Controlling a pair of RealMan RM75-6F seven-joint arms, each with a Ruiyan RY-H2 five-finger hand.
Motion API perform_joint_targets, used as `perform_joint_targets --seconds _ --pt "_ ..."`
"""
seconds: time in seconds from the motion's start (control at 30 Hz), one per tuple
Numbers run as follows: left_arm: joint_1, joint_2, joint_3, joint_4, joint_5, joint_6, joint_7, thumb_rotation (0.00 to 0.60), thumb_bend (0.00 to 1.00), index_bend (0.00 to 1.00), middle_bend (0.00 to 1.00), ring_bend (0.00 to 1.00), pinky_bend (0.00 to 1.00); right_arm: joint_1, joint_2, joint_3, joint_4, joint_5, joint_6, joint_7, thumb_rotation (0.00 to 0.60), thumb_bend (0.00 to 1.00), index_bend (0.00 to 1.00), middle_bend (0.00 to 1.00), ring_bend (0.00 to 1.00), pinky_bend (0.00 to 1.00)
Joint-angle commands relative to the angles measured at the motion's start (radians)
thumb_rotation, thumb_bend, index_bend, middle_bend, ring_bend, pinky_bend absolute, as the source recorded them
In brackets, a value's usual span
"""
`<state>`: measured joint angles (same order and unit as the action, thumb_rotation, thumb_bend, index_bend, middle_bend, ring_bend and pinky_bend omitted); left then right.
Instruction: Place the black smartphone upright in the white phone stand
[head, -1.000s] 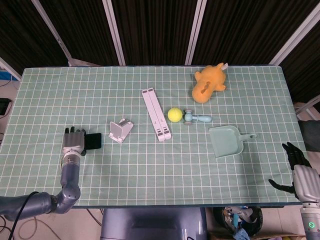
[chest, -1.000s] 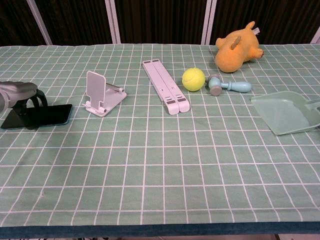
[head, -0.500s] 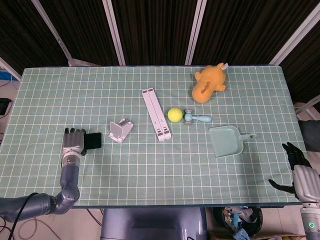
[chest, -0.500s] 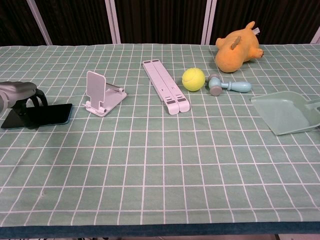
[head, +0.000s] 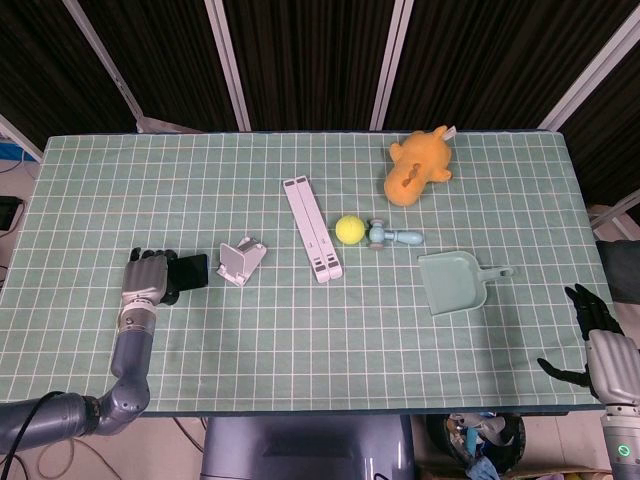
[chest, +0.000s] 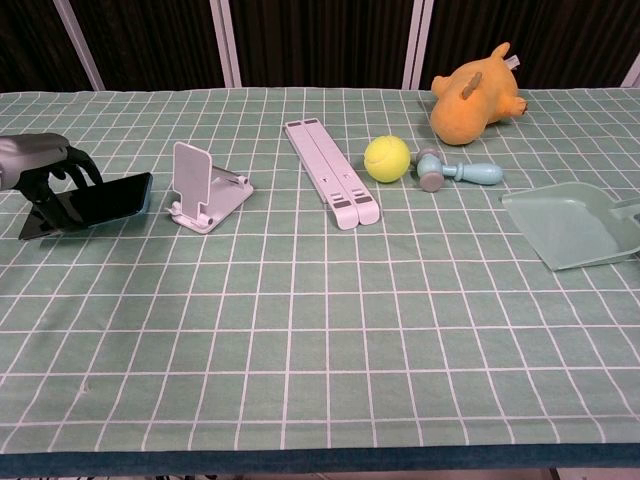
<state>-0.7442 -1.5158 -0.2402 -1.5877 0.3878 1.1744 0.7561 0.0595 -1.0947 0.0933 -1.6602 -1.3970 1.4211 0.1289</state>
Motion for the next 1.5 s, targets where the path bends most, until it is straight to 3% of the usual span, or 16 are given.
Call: perform_joint_targets --seconds 0.03,0.33,0.5,0.9,1.1,1.5 --pt "0.026 0.037 -0.016 -0.063 0.036 0.030 -0.051 0.600 0.41 0.51 0.55 0.13 0.04 0.000 0.000 0.000 0.001 -0.001 0.000 0.001 0.600 0.10 0.00 0.00 0.00 0.20" --pt "0.108 0.111 -0.064 -0.211 0.125 0.103 -0.229 0.600 0.41 0.51 0.55 0.14 0.06 0.000 -0.001 -0.001 0.000 -0.004 0.001 0.006 0.600 0.10 0.00 0.00 0.00 0.20" --pt "0.146 0.111 -0.124 -0.292 0.170 0.141 -0.367 0.600 0.40 0.50 0.55 0.14 0.06 0.000 -0.001 -0.002 -0.001 -0.008 0.001 0.009 0.600 0.10 0.00 0.00 0.00 0.20" --pt "0.141 -0.099 -0.206 -0.302 0.253 0.280 -0.538 0.600 0.40 0.48 0.55 0.14 0.06 0.001 0.001 -0.001 -0.001 -0.004 -0.004 0.019 0.600 0.10 0.00 0.00 0.00 0.20" --pt "0.154 -0.254 -0.209 -0.264 0.276 0.358 -0.622 0.600 0.41 0.48 0.55 0.14 0.06 0.000 0.004 -0.001 -0.005 -0.001 -0.006 0.029 0.600 0.10 0.00 0.00 0.00 0.20" --pt "0.191 -0.323 -0.257 -0.231 0.298 0.396 -0.671 0.600 0.40 0.48 0.55 0.14 0.06 0.000 0.006 -0.003 -0.006 -0.006 -0.007 0.037 0.600 0.10 0.00 0.00 0.00 0.20"
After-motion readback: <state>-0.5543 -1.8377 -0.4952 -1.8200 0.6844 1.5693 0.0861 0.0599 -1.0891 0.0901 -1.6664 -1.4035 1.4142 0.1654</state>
